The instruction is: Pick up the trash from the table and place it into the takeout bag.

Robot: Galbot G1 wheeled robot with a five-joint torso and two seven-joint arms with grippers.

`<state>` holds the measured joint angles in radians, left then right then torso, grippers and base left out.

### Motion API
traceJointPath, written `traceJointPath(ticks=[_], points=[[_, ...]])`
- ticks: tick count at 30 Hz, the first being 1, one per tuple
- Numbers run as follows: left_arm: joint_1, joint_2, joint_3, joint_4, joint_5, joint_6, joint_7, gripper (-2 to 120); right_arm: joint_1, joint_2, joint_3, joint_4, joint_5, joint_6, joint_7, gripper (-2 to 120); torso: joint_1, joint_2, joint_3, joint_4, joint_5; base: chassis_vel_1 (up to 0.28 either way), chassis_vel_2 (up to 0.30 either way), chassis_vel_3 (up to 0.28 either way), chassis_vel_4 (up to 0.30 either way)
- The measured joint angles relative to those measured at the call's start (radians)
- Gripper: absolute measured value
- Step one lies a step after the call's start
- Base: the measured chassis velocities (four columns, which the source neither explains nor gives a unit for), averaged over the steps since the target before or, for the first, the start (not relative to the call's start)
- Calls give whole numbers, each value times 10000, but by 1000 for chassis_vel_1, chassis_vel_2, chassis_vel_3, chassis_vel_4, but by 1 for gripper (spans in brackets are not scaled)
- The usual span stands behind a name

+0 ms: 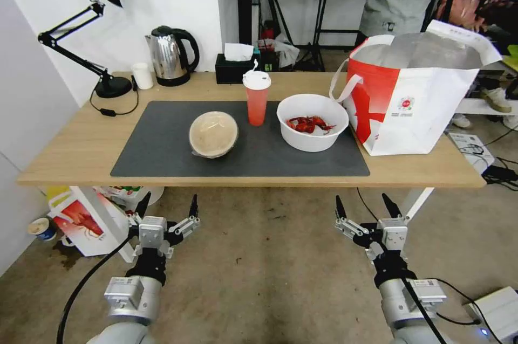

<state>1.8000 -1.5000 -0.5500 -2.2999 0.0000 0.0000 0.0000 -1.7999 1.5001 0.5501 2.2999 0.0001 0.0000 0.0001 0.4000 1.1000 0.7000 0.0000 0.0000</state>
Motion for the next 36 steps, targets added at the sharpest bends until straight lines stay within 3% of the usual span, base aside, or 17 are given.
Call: traceJointPath(ticks=[21,32,36], points=[[0,0,0,0,0,0,0,100,46,-45,-4,0,-1,32,52,100,0,0,0,-1,0,0,0,0,0],[0,-1,0,0,0,0,0,100,2404,-2271,-394,75,-180,2526,3075,100,0,0,1,6,-4,0,0,0,0],[0,0,0,0,0,0,0,100,2526,-2390,-424,74,-193,2659,3253,100,2,0,1,-2,1,0,0,0,0]])
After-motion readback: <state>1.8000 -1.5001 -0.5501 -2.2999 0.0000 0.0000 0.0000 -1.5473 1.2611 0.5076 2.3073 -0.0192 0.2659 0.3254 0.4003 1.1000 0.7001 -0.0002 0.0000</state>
